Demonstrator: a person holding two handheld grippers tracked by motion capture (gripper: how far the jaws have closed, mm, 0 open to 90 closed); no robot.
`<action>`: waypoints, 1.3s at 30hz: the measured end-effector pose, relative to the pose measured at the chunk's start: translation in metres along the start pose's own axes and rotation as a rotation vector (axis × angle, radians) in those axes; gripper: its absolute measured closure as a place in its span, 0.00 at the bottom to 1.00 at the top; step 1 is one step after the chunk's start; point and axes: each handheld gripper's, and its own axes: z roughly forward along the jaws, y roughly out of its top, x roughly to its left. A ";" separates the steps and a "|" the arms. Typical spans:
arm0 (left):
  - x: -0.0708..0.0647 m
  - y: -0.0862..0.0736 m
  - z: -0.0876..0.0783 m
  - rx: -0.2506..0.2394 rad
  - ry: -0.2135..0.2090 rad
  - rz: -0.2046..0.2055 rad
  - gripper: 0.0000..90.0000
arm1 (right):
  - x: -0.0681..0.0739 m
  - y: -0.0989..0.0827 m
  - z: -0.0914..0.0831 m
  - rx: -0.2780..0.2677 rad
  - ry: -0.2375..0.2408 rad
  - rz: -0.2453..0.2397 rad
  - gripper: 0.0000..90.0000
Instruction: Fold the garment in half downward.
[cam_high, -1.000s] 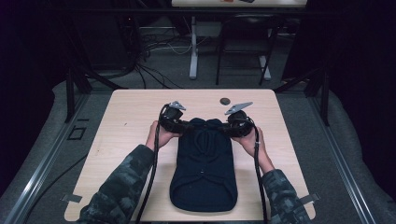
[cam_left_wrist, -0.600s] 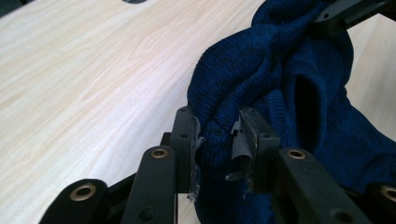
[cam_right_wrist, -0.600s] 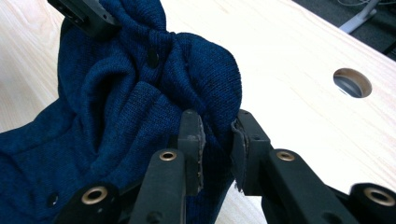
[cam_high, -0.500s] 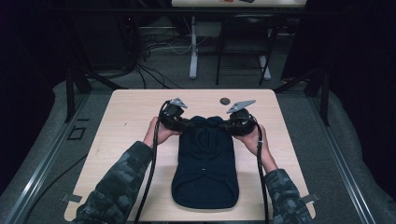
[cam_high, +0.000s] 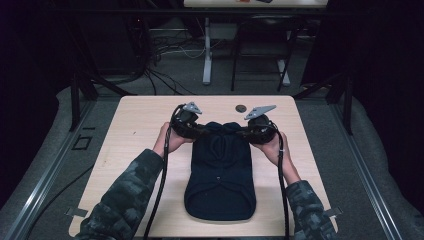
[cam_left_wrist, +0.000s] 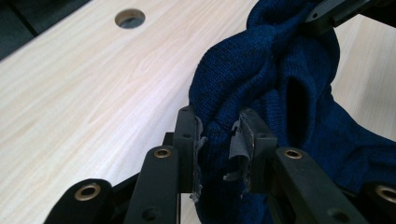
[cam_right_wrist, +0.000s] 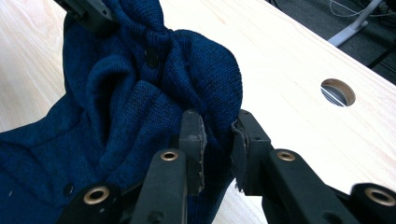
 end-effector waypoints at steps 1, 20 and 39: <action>-0.001 0.001 -0.001 -0.007 0.007 0.008 0.80 | 0.000 0.000 -0.001 -0.005 -0.003 -0.005 0.83; -0.015 0.005 -0.010 -0.001 0.002 0.124 0.79 | 0.014 -0.004 -0.018 -0.083 -0.084 -0.067 0.85; -0.034 -0.006 -0.016 -0.094 0.031 0.239 0.80 | 0.015 -0.017 -0.031 -0.019 0.004 -0.007 0.79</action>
